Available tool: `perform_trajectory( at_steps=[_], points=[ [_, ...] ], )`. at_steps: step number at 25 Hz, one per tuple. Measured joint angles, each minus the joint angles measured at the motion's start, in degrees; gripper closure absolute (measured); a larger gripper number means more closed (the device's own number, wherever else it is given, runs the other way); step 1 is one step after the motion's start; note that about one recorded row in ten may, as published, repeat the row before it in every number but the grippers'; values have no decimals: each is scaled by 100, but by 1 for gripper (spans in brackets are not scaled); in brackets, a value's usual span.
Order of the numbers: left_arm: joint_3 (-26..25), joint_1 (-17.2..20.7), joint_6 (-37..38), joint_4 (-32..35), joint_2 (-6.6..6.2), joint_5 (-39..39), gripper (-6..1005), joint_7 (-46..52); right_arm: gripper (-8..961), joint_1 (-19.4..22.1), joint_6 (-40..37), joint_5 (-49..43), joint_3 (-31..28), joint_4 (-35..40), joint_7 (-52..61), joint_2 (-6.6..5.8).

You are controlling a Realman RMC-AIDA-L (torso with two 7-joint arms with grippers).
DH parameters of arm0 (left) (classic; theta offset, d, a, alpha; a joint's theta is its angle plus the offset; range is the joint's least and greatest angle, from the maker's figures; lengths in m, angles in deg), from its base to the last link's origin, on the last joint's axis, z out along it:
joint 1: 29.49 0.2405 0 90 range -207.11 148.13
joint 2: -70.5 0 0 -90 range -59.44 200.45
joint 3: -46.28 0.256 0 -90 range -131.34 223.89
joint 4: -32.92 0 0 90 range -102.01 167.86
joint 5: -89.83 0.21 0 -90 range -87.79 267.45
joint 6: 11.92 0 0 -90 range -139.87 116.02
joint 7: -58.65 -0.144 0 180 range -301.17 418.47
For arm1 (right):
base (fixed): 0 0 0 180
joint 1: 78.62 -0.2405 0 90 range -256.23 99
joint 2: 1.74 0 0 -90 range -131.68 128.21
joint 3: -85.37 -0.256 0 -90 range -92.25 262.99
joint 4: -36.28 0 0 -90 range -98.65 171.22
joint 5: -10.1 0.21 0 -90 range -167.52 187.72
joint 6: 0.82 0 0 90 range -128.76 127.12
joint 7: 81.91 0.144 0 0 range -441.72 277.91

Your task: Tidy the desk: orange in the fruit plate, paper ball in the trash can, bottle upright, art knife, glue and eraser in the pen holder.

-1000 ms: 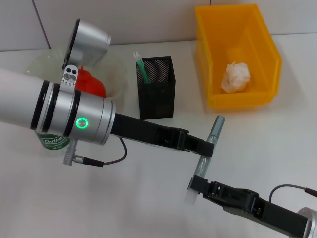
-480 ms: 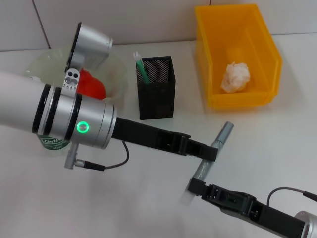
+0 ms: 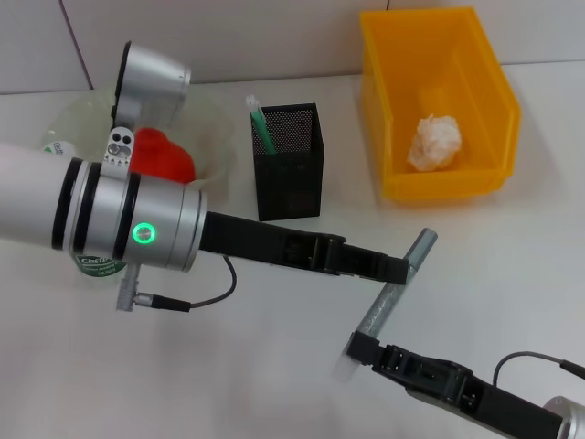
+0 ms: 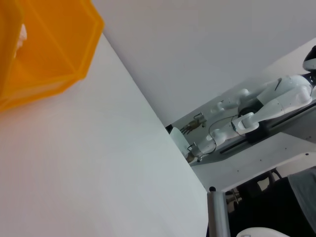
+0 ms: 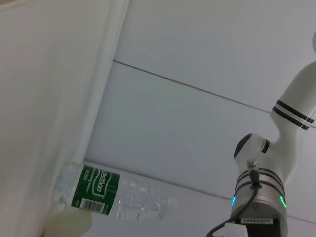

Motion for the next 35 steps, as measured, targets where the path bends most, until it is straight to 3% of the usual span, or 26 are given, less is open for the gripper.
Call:
perform_trajectory(
  at_steps=[6, 9, 12, 13, 14, 15, 16, 20, 21, 22, 24, 26, 29, 31, 35],
  points=[
    [-81, 99, -37, 60, -6, -96, 640, -363, 805, 46, -12, 9, -481, -234, 339, -16],
    [-168, 297, -31, 255, -19, -393, 550, -1251, 805, 112, -81, 9, -1025, -294, 804, -18],
    [-168, 297, -31, 255, -19, -393, 457, -1251, 806, 177, -133, 8, -1687, -438, 1362, -18],
    [-231, 407, -32, 362, -28, -512, 426, -1740, 806, 188, -166, 10, -1939, -511, 1579, -18],
    [-416, 710, -20, 463, -16, -807, 413, -3105, 806, 195, -209, 9, -2227, -600, 1840, -18],
    [-416, 710, -20, 463, -16, -807, 401, -3105, 805, 188, -271, 9, -2538, -699, 2175, -19],
    [-419, 872, -31, 472, -13, -1028, 388, -3783, 805, 175, -326, 10, -2843, -805, 2532, -23],
    [-419, 872, -31, 472, -13, -1028, 337, -3783, 806, 43, -445, 9, -3956, -1261, 4415, -38],
    [-359, 1398, -48, 301, -1, -1725, 324, -5848, 807, 3, -455, 10, -4131, -1330, 4860, -40],
    [-208, 1745, -6, 59, -2, -2099, 325, -7166, 807, -35, -468, 9, -4299, -1389, 5276, -41],
    [-208, 1745, -6, 59, -2, -2099, 327, -7166, 808, -120, -515, -7, -4613, -1465, 6188, -45],
    [-61, 2094, 21, -427, -15, -2439, 329, -8572, 809, -276, -553, -36, -4843, -1492, 7293, -85],
    [-65, 2156, 26, -574, -20, -2509, 332, -8727, 809, -446, -486, -37, -4862, -1495, 7984, -158],
    [-176, 2206, 90, -1280, -46, -2642, 332, -9075, 809, -650, -330, -41, -4846, -1494, 8660, -255],
    [-222, 2207, 158, -1554, -55, -2640, 327, -9222, 809, -1122, 95, -313, -4759, -1442, 9749, -461]
  ],
)
